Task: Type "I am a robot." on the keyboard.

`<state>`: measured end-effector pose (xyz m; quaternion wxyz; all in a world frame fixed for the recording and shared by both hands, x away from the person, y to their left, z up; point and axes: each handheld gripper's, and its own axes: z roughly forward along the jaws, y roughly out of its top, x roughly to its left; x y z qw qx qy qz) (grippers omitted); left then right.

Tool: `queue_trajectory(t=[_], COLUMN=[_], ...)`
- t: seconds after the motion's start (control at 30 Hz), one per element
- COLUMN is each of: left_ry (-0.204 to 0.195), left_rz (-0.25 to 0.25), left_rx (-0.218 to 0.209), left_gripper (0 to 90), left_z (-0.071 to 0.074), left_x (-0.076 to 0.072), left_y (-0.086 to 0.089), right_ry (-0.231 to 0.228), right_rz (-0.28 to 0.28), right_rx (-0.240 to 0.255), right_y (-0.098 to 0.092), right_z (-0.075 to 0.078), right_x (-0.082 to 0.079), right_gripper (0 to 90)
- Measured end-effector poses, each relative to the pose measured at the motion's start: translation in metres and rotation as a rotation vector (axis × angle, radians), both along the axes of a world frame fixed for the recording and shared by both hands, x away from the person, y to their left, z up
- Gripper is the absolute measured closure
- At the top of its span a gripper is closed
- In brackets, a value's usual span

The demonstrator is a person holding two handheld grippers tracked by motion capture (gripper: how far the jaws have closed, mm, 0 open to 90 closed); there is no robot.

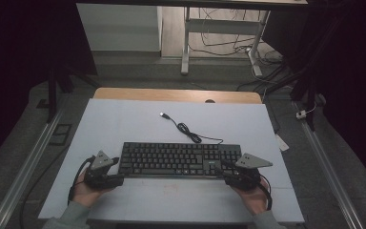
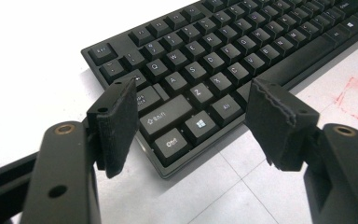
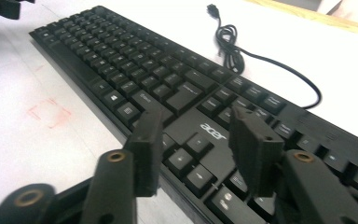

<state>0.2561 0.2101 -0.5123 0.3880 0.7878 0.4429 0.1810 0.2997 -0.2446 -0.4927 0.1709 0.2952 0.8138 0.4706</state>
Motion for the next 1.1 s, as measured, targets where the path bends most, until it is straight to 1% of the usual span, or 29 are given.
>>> queue_trajectory(t=[0.07,0.17,0.23,0.3,0.37,0.4,0.43,0.67,0.7,0.87,0.9,0.93,0.97,1.0,1.03,1.1], left_ry=[0.0,-0.001,-0.001,0.0,-0.001,-0.001,-0.001,0.004,0.004,0.005,0.004,0.003,0.003,0.002,0.001,0.001], left_rz=[0.001,0.006,0.007,0.011,0.013,0.014,0.014,0.009,0.008,0.005,0.007,0.01,0.011,0.012,0.013,0.015], left_rx=[0.0,0.0,-0.001,-0.001,-0.004,-0.006,-0.008,-0.013,-0.012,-0.008,-0.009,-0.008,-0.01,-0.01,-0.011,-0.013], left_gripper=[35.3,36.2,36.9,38.0,39.3,39.3,40.4,42.9,43.4,45.7,47.2,47.2,48.0,49.6,50.3,51.9], left_z=[0.0,-0.001,-0.001,-0.001,-0.001,-0.001,-0.001,-0.003,-0.003,-0.003,-0.004,-0.004,-0.004,-0.004,-0.004,-0.004], left_x=[0.0,0.001,0.001,0.001,0.001,0.002,0.002,0.003,0.003,0.003,0.003,0.003,0.004,0.004,0.004,0.004], left_y=[0.0,0.0,0.0,0.0,0.0,0.0,0.0,0.0,0.0,0.0,0.0,0.0,0.0,0.001,0.001,0.001], right_ry=[0.01,0.024,0.032,0.041,0.04,0.04,0.04,0.034,0.032,0.024,0.023,0.023,0.023,0.021,0.016,0.017], right_rz=[0.011,0.031,0.044,0.056,0.066,0.066,0.075,0.092,0.098,0.11,0.113,0.113,0.116,0.122,0.113,0.124], right_rx=[0.0,-0.013,-0.006,-0.018,-0.022,-0.022,-0.025,-0.03,-0.024,-0.025,-0.019,-0.019,-0.029,-0.024,-0.033,-0.028], right_y=[0.003,0.009,0.013,0.017,0.021,0.021,0.025,0.038,0.04,0.047,0.051,0.051,0.052,0.056,0.058,0.062], right_z=[-0.001,-0.002,-0.003,-0.002,-0.002,-0.002,-0.002,0.0,0.001,0.003,0.003,0.003,0.003,0.003,0.003,0.003], right_x=[0.001,0.002,0.003,0.003,0.004,0.004,0.004,0.006,0.006,0.007,0.007,0.007,0.008,0.009,0.009,0.011], right_gripper=[62.9,71.6,76.6,81.2,85.2,85.2,88.5,89.6,89.6,89.6,89.5,89.5,89.6,89.5,89.5,89.6])
